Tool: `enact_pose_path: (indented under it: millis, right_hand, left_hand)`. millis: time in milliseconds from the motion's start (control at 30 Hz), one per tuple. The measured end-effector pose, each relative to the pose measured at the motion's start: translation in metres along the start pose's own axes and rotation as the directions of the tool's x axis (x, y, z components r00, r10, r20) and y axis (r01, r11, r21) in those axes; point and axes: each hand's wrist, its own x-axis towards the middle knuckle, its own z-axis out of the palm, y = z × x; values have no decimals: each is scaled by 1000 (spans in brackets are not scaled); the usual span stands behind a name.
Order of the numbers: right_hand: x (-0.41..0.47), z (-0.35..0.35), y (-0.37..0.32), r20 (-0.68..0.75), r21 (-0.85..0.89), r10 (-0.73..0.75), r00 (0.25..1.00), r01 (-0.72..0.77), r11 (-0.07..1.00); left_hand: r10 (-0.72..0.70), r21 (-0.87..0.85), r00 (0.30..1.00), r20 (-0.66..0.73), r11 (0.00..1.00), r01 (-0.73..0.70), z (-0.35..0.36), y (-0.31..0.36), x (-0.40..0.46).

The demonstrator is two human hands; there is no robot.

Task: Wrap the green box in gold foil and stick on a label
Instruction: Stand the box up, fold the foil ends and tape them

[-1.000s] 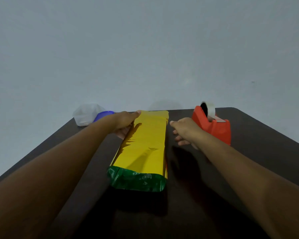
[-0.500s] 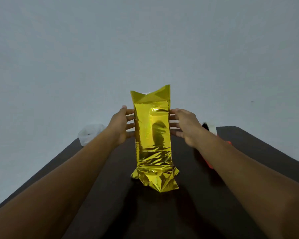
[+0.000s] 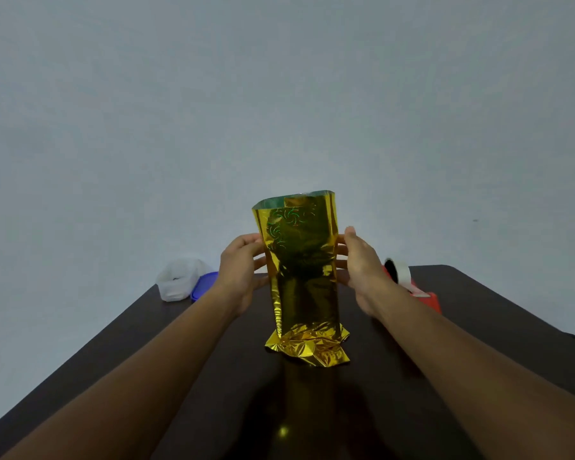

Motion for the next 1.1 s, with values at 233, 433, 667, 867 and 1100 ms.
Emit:
enact_pose_path:
  millis: [233, 433, 667, 867, 1100]
  right_hand:
    - [0, 1, -11, -23, -26, 49, 999, -49, 998]
    - [2, 1, -15, 3, -33, 63, 998, -62, 997]
    - [1, -1, -23, 49, -19, 114, 992, -113, 993]
    - [-3, -4, -42, 135, -34, 145, 980, -141, 989]
    - [0, 3, -68, 311, -189, 275, 910, -224, 956]
  left_hand:
    - [60, 44, 998, -4, 997, -60, 0, -1, -1]
    - [110, 83, 994, 10, 990, -110, 2, -1, -3]
    - [72, 97, 997, 29, 992, -74, 8, 8, -7]
    - [61, 189, 989, 132, 978, -85, 9, 19, -8]
    - [95, 444, 940, 327, 863, -241, 15, 35, -12]
